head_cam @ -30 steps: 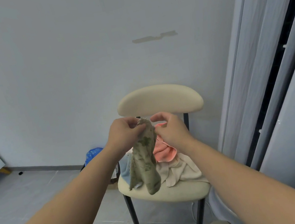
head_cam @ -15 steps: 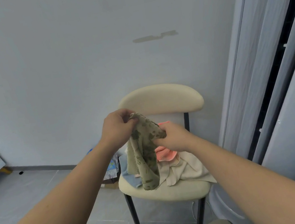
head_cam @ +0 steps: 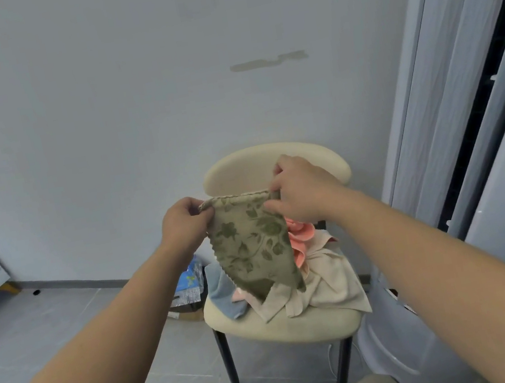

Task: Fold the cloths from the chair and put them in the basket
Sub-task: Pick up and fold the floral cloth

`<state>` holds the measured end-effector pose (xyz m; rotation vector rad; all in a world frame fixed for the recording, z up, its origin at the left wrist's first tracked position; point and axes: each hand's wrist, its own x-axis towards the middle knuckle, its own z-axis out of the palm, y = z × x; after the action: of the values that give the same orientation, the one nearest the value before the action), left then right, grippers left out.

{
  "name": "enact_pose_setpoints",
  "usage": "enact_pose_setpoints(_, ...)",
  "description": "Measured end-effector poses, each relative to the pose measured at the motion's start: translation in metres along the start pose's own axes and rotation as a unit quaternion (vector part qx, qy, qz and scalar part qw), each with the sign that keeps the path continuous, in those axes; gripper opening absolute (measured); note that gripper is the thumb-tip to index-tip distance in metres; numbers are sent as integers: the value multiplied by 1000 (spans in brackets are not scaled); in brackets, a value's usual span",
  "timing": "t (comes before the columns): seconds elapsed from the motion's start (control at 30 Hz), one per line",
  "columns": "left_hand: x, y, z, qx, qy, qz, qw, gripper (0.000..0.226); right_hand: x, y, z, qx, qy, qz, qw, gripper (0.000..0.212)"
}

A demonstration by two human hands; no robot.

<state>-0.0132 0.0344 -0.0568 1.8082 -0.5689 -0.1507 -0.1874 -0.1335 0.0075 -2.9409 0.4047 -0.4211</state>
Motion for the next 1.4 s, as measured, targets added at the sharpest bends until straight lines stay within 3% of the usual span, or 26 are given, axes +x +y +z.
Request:
enact_pose_setpoints(0.07,1,0,1,-4,-12,-7,1000,7,-1,2,2,50,-55,6,997,45)
enact_pose_setpoints(0.4,6,-13,3,-38,-26,-43,998,7,-1,-8,16,110,-21,21,993,56)
enact_pose_setpoints(0.6,5,-13,-1,-78,-52,-61,994,7,1,-3,21,170,33,61,983,39)
enact_pose_setpoints(0.77,-2,-6,-3,-125,-95,-50,986,5,0,5,30,285,99,118,946,22)
enact_pose_setpoints(0.93,-8,-2,-7,-39,-143,-29,989,20,0,16,35,380,109,167,903,29)
enact_pose_setpoints(1.03,-12,1,-3,-44,-131,-23,990,19,-1,16,36,379,114,173,902,13)
enact_pose_setpoints(1.2,-21,8,2,-107,-117,-9,987,15,-3,13,36,430,134,204,869,13)
enact_pose_setpoints(1.33,-28,10,8,-110,-97,14,989,11,-1,12,40,423,101,214,875,15)
enact_pose_setpoints(1.4,-32,14,11,-75,-108,42,990,8,-4,5,38,435,81,185,877,27)
